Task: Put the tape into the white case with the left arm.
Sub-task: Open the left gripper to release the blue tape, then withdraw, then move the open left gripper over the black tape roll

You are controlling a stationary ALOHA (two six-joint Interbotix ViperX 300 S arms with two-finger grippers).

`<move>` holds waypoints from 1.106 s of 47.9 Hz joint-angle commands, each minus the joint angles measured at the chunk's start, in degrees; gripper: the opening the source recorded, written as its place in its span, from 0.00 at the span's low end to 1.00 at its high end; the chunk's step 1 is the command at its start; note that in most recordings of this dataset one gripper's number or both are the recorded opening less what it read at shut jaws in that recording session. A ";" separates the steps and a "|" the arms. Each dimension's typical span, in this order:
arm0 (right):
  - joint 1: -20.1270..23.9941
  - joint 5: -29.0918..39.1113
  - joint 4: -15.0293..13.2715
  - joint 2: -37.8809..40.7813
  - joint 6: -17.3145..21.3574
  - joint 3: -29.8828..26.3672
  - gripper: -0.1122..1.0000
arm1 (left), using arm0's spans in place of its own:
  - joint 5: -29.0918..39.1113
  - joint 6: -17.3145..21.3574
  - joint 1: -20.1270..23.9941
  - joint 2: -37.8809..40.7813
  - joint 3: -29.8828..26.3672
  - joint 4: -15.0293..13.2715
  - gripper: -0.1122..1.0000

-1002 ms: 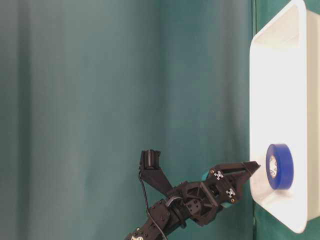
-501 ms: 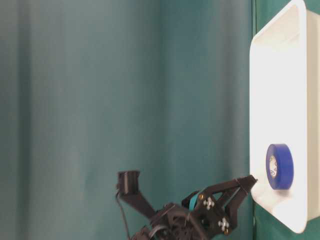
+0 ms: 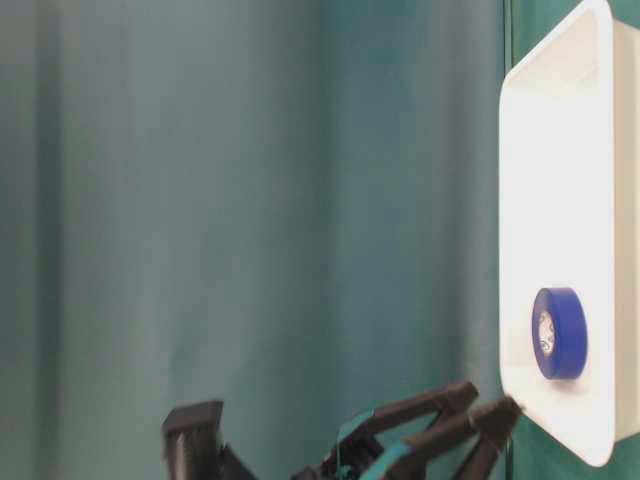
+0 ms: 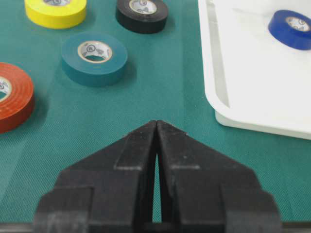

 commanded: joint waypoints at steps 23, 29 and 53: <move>-0.09 -0.44 -0.09 0.26 0.00 -0.62 0.02 | -3.78 -5.36 -7.47 -10.28 7.56 -0.18 0.93; -0.09 -0.35 0.00 0.26 0.00 -0.62 0.02 | -5.27 -5.98 -8.26 -12.30 9.40 -0.18 0.93; -0.09 -0.35 -0.18 0.26 0.00 -0.53 0.02 | -7.21 -6.42 -8.70 -12.66 10.72 -0.18 0.92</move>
